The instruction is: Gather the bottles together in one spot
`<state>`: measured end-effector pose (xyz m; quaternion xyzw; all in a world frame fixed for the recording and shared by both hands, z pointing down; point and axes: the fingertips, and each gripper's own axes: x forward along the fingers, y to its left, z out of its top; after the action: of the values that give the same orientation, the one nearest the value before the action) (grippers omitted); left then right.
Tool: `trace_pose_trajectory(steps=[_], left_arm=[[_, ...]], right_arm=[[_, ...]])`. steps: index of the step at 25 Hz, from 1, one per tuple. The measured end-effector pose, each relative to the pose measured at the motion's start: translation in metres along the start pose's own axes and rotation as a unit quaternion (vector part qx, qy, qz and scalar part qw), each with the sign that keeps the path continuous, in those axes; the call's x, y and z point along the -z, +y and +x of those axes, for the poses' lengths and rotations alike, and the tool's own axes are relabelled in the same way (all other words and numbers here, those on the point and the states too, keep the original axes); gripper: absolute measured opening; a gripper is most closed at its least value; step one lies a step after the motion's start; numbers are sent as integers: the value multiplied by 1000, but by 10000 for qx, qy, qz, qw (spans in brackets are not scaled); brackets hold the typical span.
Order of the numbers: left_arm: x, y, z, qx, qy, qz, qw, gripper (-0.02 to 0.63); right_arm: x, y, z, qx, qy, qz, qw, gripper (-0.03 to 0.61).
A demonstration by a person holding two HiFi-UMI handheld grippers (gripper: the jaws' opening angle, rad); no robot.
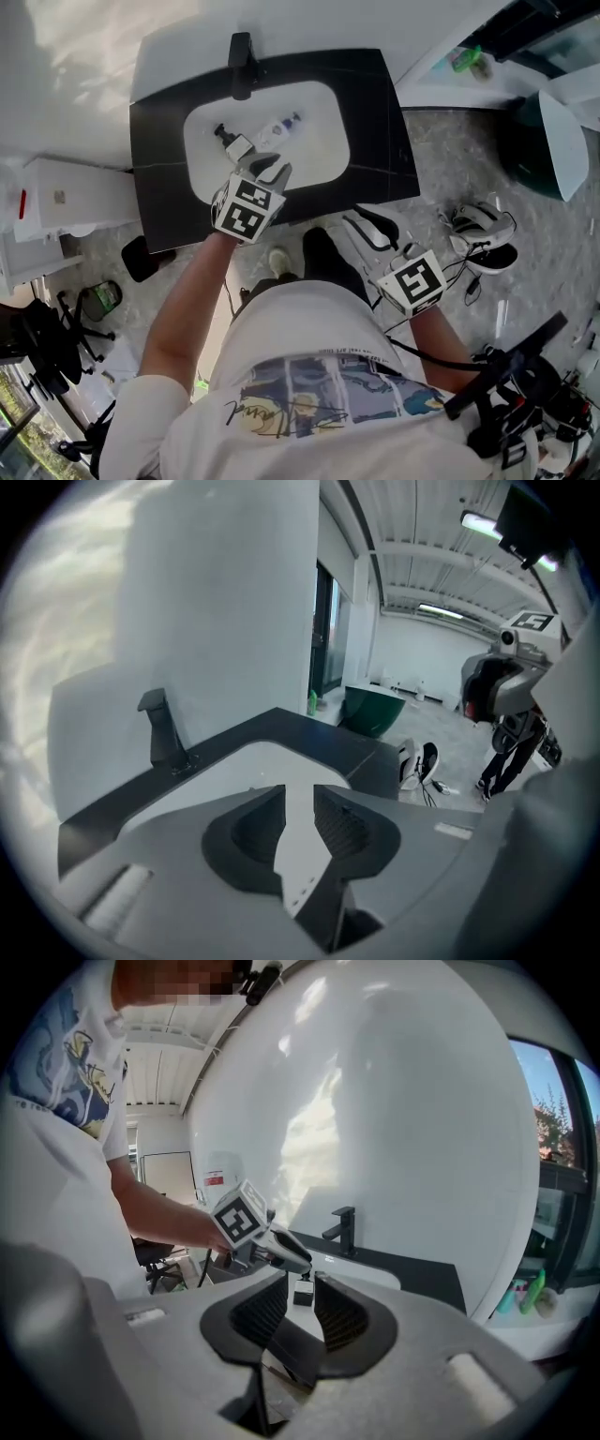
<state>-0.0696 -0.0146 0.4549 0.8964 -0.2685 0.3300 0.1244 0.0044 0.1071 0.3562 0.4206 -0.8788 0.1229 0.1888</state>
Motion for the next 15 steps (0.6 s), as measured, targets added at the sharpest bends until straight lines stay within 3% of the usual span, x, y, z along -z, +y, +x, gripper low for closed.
trace_pose_trajectory(steps=[7, 15], left_arm=[[19, 46, 94, -155, 845, -50, 9963, 107], [40, 78, 169, -266, 1507, 70, 9882, 117]], right_arm=[[7, -67, 15, -59, 138, 255, 9996, 84], [21, -115, 24, -147, 347, 472, 9982, 84]])
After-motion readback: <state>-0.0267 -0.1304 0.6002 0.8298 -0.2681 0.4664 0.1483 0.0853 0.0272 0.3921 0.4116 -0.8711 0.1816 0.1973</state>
